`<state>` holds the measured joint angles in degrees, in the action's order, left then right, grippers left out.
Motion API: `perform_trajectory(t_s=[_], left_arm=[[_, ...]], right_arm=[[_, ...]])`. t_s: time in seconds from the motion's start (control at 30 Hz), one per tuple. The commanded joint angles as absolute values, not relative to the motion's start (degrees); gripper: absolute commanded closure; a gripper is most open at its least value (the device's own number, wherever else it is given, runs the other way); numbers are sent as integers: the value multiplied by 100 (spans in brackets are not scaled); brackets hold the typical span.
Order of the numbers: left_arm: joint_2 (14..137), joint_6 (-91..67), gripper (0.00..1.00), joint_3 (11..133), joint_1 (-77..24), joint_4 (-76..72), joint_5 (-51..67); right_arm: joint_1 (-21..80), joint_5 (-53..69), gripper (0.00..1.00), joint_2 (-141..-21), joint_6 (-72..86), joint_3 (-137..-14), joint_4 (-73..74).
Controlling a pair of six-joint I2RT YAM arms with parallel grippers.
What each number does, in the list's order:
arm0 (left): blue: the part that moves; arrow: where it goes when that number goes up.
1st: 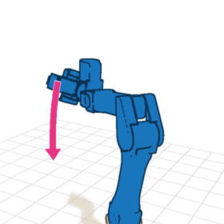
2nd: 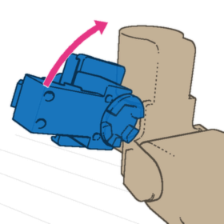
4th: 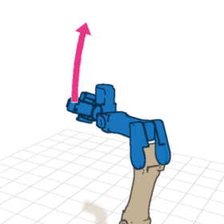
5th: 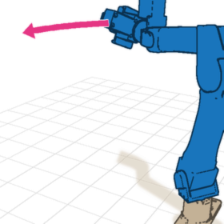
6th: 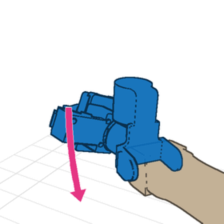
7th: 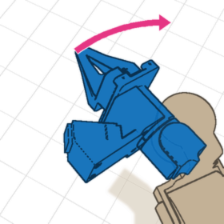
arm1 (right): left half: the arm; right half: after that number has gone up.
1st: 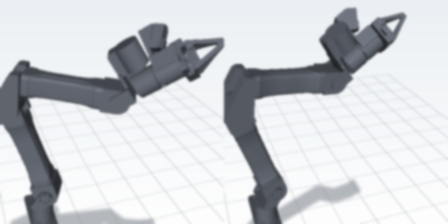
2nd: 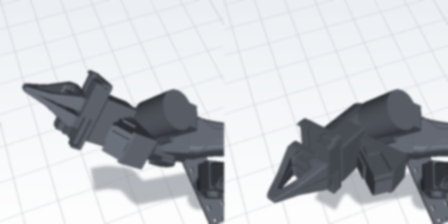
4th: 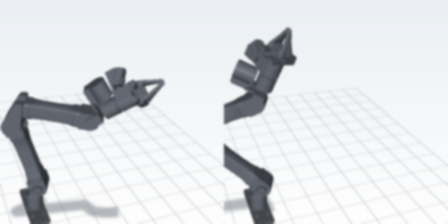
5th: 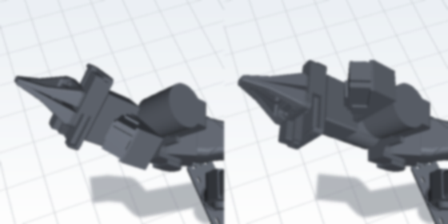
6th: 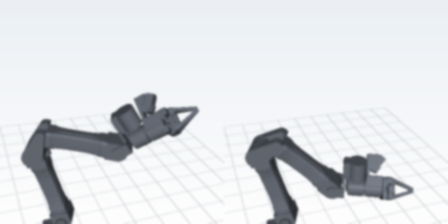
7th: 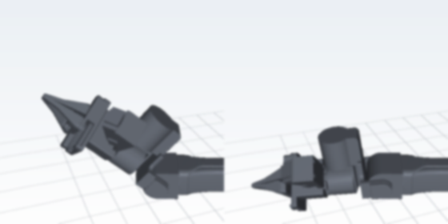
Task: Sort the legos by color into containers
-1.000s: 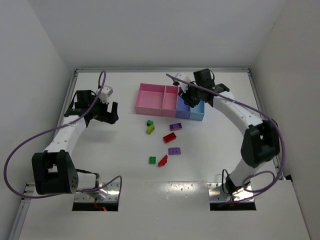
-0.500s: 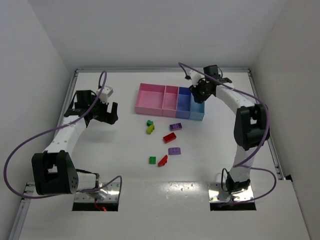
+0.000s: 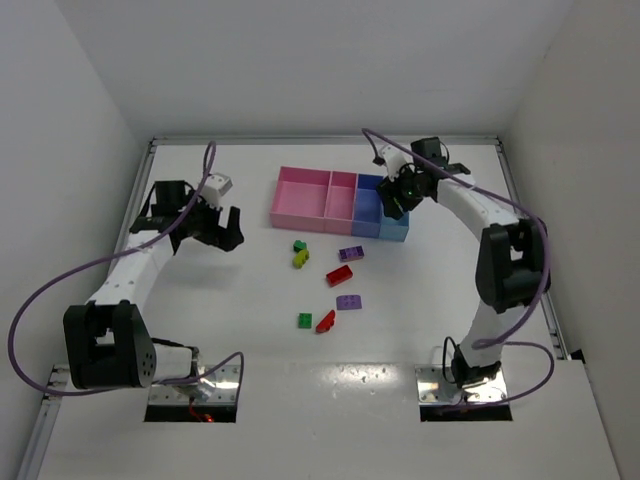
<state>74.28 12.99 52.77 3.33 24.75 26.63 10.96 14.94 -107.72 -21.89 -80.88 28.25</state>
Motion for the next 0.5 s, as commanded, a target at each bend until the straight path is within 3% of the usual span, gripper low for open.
perform_trajectory(t_s=[0.0, 0.13, 0.3, 0.47], left_arm=[[7321, 1397, 0, 5388, -16, 2522, 3384], [7373, 1258, 1, 5440, -1349, 2522, 2884], [7927, 766, 21, 5704, -2407, 2522, 2392], [8508, 334, 27, 5827, -3269, 2154, 1494]], right_arm=[[1125, 2003, 37, -9731, -1681, -7674, 2619], [1072, 2197, 36, -8800, -1301, -6875, 2435], [1020, 2092, 36, -8218, -1134, -6145, 2373], [897, 2039, 36, -7998, -959, -5862, 2373]])
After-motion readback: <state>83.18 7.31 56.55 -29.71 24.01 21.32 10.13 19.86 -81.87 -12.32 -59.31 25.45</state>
